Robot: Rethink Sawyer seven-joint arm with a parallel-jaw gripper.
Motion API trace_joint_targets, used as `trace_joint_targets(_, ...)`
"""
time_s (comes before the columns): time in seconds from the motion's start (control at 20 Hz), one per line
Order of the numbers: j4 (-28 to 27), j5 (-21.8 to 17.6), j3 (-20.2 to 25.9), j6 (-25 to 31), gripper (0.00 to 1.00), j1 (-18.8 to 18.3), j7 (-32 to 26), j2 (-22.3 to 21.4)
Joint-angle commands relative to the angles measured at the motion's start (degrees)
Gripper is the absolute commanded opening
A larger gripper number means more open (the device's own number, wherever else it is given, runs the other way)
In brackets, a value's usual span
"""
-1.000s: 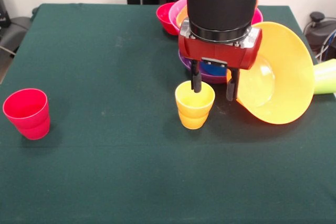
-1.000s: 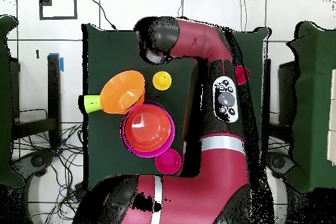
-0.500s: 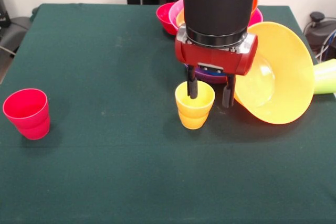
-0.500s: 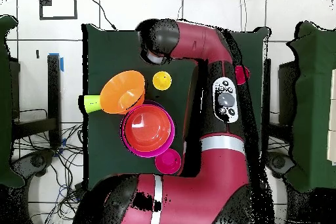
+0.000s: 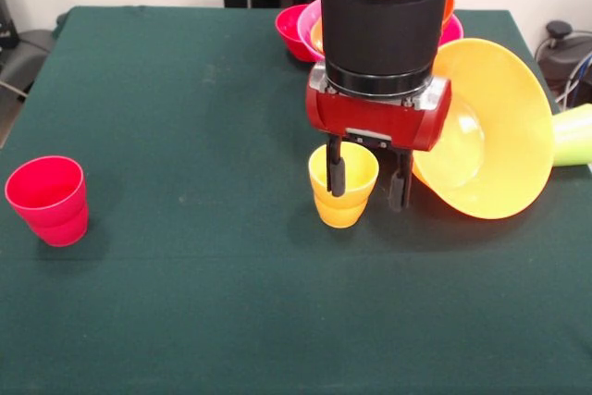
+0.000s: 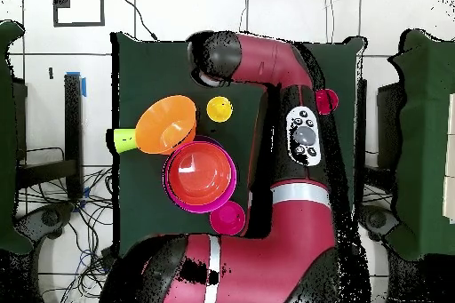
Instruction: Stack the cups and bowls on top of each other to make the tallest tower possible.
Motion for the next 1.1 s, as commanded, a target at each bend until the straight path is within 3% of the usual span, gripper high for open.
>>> trace_joint_targets(0.05,8.06,-2.14,1.49,-1.60,1.00,1.21,2.35,3.88)
trace_joint_targets(1.1,12.45,-1.52,0.54,-3.13,1.00,1.85,4.09,1.70)
